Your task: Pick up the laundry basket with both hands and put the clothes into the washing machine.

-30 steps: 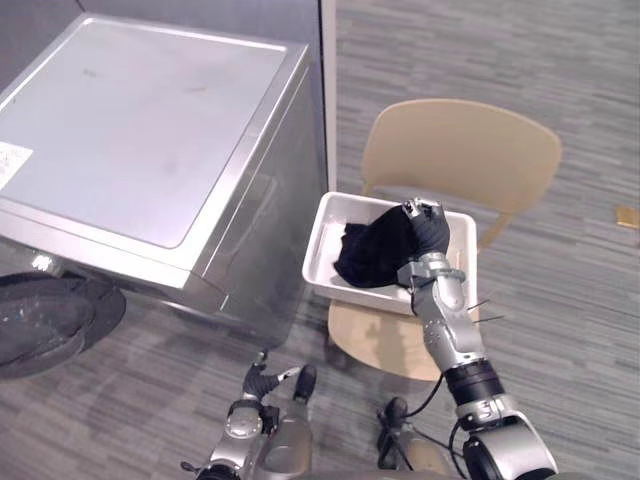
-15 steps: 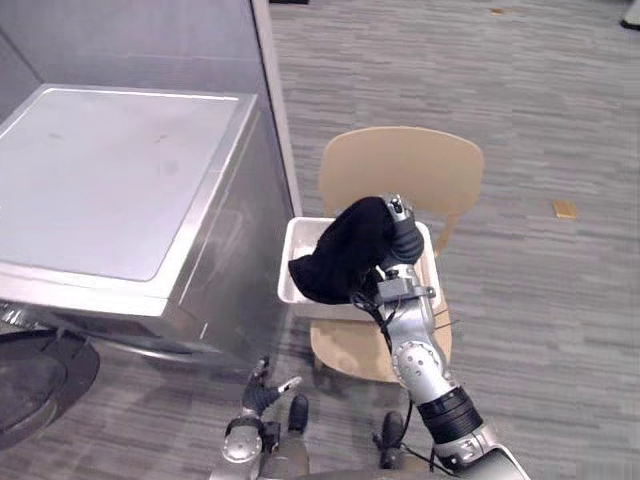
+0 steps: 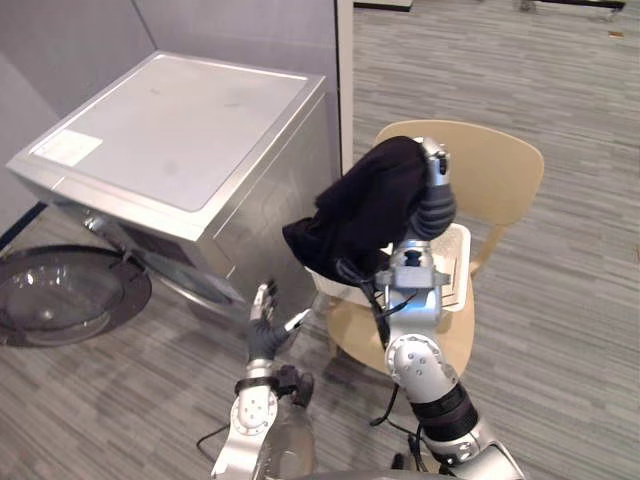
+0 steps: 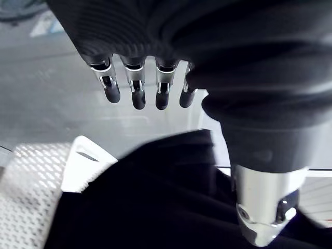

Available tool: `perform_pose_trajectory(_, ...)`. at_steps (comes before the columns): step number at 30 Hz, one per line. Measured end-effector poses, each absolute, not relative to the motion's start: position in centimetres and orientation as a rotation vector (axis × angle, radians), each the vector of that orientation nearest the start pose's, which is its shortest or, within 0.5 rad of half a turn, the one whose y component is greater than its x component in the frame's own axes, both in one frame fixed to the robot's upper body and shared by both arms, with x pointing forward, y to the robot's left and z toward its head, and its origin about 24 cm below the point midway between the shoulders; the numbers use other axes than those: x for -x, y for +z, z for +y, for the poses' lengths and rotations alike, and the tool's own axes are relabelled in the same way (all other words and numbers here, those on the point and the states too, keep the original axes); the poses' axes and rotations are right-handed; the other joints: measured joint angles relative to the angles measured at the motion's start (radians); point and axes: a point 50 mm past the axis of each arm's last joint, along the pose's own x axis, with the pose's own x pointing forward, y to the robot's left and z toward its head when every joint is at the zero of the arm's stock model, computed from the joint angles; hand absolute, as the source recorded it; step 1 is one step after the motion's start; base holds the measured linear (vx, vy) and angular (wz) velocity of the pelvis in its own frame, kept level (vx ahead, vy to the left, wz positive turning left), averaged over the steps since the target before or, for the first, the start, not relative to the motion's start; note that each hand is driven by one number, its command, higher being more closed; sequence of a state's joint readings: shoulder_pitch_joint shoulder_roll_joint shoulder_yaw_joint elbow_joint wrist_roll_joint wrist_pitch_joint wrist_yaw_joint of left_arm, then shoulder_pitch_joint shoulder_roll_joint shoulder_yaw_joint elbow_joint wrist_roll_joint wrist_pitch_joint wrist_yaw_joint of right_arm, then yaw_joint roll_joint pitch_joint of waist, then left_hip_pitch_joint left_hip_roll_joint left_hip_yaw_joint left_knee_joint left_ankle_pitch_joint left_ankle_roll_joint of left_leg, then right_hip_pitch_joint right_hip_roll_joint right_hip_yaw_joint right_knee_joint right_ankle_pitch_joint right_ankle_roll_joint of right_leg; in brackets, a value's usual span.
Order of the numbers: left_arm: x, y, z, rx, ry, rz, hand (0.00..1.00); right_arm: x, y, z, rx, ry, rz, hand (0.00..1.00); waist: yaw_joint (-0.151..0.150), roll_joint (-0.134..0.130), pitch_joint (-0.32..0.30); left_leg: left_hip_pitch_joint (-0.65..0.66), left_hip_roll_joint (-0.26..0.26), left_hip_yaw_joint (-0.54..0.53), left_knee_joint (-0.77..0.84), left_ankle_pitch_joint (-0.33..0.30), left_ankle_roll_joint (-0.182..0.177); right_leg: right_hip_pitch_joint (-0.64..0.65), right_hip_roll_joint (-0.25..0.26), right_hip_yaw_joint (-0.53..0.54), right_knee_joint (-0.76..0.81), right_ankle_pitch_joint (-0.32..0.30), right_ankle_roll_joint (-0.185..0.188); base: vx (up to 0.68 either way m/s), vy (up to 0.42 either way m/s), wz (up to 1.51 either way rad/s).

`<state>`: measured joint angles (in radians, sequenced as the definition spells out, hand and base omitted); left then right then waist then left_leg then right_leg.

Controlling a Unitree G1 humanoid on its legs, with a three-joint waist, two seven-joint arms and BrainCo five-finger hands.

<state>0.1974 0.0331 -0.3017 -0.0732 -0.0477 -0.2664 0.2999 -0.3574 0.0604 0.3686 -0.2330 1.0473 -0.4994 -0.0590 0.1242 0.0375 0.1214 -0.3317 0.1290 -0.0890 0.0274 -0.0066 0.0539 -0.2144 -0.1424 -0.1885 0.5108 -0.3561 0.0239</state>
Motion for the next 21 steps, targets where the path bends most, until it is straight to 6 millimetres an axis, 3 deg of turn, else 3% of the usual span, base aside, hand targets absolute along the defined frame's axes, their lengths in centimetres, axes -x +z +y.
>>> perform_pose_trajectory(1, -21.1, 4.9, 10.3, 0.097, 0.04, -0.183, 0.0, -26.1, 20.0, -7.8, -1.235, 0.389, -0.681, 1.0, -0.003, 0.0, -0.001, -0.022, -0.009, 0.078, 0.086, 0.031, -0.045, 0.003, -0.014, -0.022, -0.03, 0.023, -0.003, -0.06, -0.029, 0.53)
perform_pose_trajectory(3, -21.6, 6.1, 10.0, 0.049, 0.02, -0.253, 0.0, -26.1, 20.0, -7.7, -1.229, 0.376, -0.677, 1.0, -0.003, 0.017, -0.011, 0.033, -0.013, 0.159, 0.205, 0.055, -0.067, 0.009, -0.011, -0.033, -0.058, 0.046, 0.0, -0.04, -0.097, 0.49)
perform_pose_trajectory(4, -21.9, 6.7, 9.7, 0.019, -0.001, -0.292, 0.0, -26.1, 20.1, -7.8, -1.211, 0.372, -0.693, 1.0, -0.026, 0.027, -0.016, 0.04, -0.008, 0.176, 0.158, 0.096, -0.106, 0.019, 0.002, -0.064, -0.066, 0.054, -0.003, -0.06, -0.111, 0.6)
perform_pose_trajectory(6, -22.3, 7.4, 9.6, -0.043, -0.032, -0.339, 0.0, -26.4, 20.5, -7.3, -1.205, 0.389, -0.689, 1.0, -0.027, 0.016, -0.014, 0.104, -0.01, 0.147, 0.043, 0.149, -0.111, 0.076, 0.009, -0.104, -0.186, 0.116, -0.014, -0.06, -0.016, 0.44)
perform_pose_trajectory(7, -22.3, 7.5, 9.5, -0.094, -0.049, -0.356, 0.0, -26.3, 21.0, -6.9, -1.186, 0.418, -0.698, 1.0, -0.03, 0.018, -0.018, 0.135, -0.01, 0.154, 0.038, 0.122, -0.121, 0.106, 0.022, -0.112, -0.242, 0.151, -0.008, 0.0, 0.008, 0.15)
perform_pose_trajectory(10, -23.2, 8.4, 8.0, -0.159, -0.111, -0.421, 0.0, -26.3, 22.4, -6.7, -1.165, 0.455, -0.755, 1.0, -0.037, 0.035, -0.032, 0.207, -0.005, 0.15, -0.1, 0.139, -0.146, 0.126, 0.049, -0.116, -0.298, 0.189, 0.011, -0.02, 0.056, 0.06)
perform_pose_trajectory(15, -24.9, 8.1, 6.3, -0.247, -0.2, -0.426, 0.0, -25.8, 22.7, -4.5, -1.169, 0.547, -0.702, 1.0, -0.057, 0.02, -0.043, 0.253, -0.042, 0.155, -0.122, 0.14, -0.147, 0.189, 0.023, -0.102, -0.369, 0.236, 0.057, -0.06, 0.128, 0.01)
perform_pose_trajectory(21, -27.0, 7.5, 5.1, -0.323, -0.224, -0.386, 0.0, -24.6, 22.5, -0.2, -1.15, 0.721, -0.57, 1.0, -0.058, 0.01, -0.071, 0.259, -0.056, 0.172, -0.129, 0.143, -0.142, 0.196, 0.017, -0.079, -0.42, 0.277, 0.068, -0.06, 0.073, -0.1)
